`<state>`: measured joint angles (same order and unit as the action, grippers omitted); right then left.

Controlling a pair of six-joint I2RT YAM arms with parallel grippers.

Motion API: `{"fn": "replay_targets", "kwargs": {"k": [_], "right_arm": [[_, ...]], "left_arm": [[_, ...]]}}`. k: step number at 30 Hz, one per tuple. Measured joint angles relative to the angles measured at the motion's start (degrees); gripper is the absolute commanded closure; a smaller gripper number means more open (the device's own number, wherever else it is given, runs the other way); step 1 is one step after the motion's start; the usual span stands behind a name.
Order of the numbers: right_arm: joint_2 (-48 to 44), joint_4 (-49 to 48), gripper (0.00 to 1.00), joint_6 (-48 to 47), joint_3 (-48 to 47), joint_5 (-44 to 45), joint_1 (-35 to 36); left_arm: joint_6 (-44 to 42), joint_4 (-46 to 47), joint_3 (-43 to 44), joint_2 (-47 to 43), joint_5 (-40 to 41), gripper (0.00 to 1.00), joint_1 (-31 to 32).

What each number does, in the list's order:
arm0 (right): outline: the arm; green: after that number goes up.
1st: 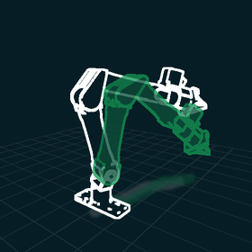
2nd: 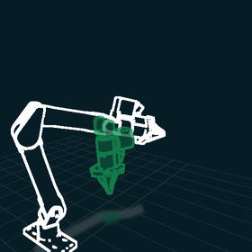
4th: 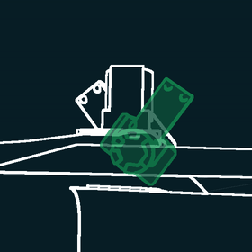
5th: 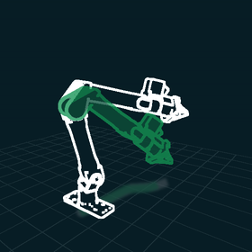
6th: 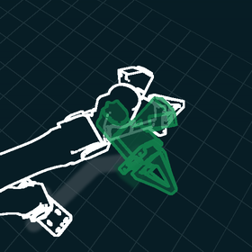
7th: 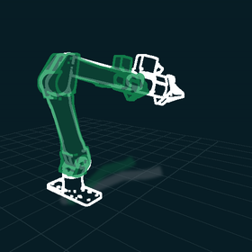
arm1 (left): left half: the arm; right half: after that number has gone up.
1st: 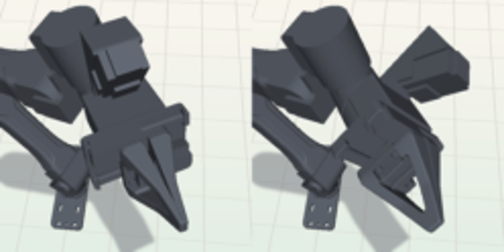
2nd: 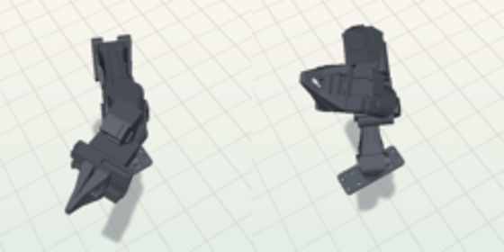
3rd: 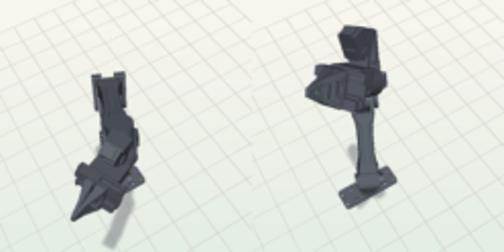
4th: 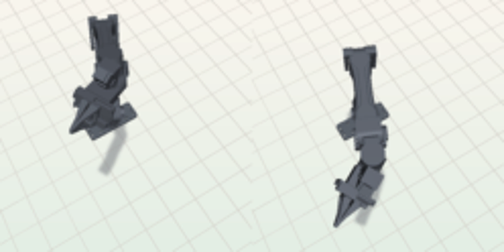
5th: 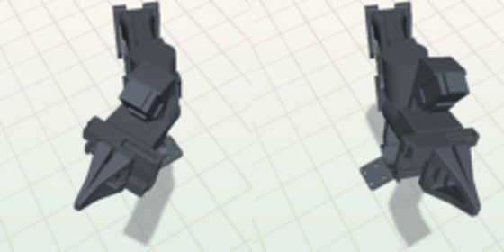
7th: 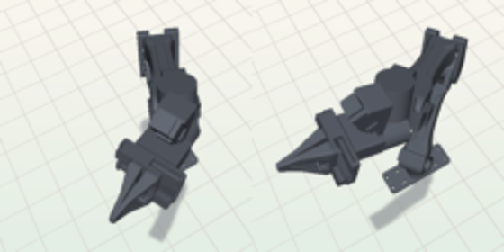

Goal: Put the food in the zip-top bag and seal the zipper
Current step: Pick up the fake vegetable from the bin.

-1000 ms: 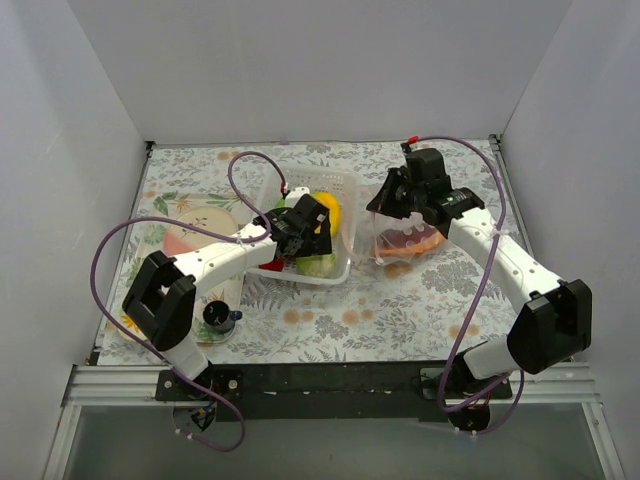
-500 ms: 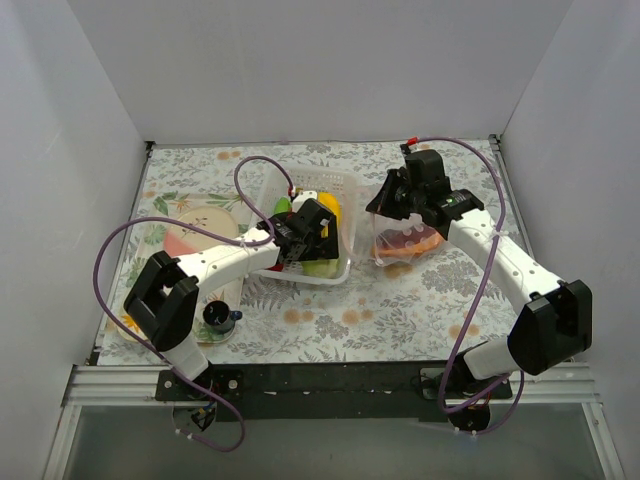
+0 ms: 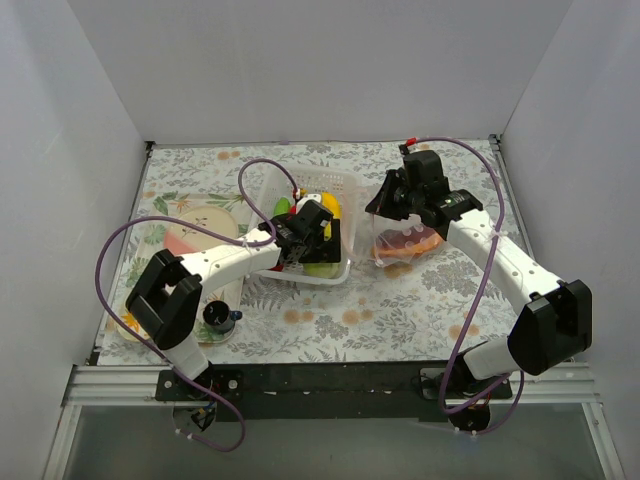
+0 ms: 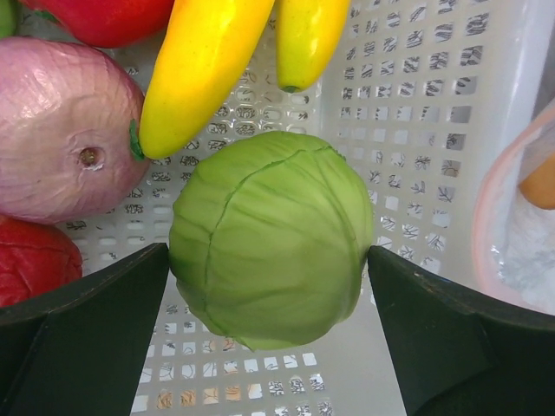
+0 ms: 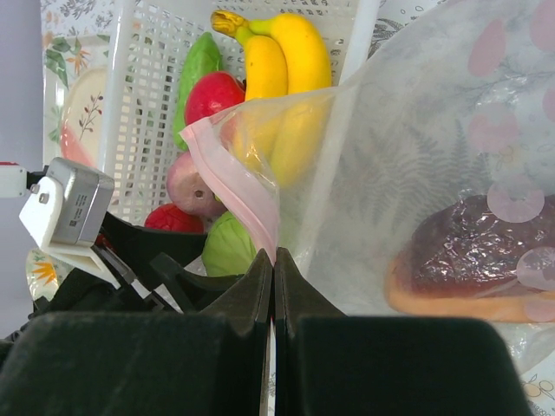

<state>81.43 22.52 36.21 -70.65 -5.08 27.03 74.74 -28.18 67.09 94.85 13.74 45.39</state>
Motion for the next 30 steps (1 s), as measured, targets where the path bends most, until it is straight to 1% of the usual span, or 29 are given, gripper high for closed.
{"fn": "replay_targets", "kwargs": {"k": [2, 3, 5, 6, 8, 9, 12, 16, 25, 30], "right_arm": [[0.0, 0.07, 0.99, 0.0, -0.07, 0.11, 0.09], [0.0, 0.07, 0.99, -0.02, -0.07, 0.2, 0.11], [0.0, 0.07, 0.99, -0.02, -0.07, 0.24, 0.13], [0.0, 0.09, 0.99, -0.02, -0.07, 0.24, 0.13], [0.0, 0.09, 0.99, -0.02, -0.07, 0.28, 0.17], [0.0, 0.09, 0.99, -0.02, -0.07, 0.33, 0.26], [0.02, 0.11, 0.99, -0.02, -0.07, 0.42, 0.55], [0.15, 0.26, 0.99, -0.02, -0.17, 0.44, 0.74], [2.32, 1.33, 0.99, 0.0, -4.26, 0.81, 0.76], [2.51, 1.77, 0.99, 0.22, -5.2, 0.85, 0.76]], "left_arm": [[-0.22, 0.09, -0.15, 0.46, -0.24, 0.02, -0.33], [-0.22, 0.28, -0.33, 0.52, -0.55, 0.03, -0.42], [-0.2, 0.74, -0.66, 0.55, -0.96, 0.11, -0.57], [-0.17, 0.96, -0.74, 0.55, -1.09, 0.22, -0.61], [-0.07, 1.31, -0.92, 0.55, -1.11, 0.38, -0.66], [0.0, 1.42, -0.92, 0.55, -1.07, 0.52, -0.63], [-0.44, 1.14, -0.92, 0.15, -0.46, 0.7, -0.68], [-1.49, -1.49, 0.11, -1.42, 0.92, 0.75, -1.14], [-2.49, -4.11, 8.24, -8.76, 2.4, 0.75, -2.54], [-1.44, -3.72, 14.23, -9.86, 0.76, 0.75, -2.54]]}}
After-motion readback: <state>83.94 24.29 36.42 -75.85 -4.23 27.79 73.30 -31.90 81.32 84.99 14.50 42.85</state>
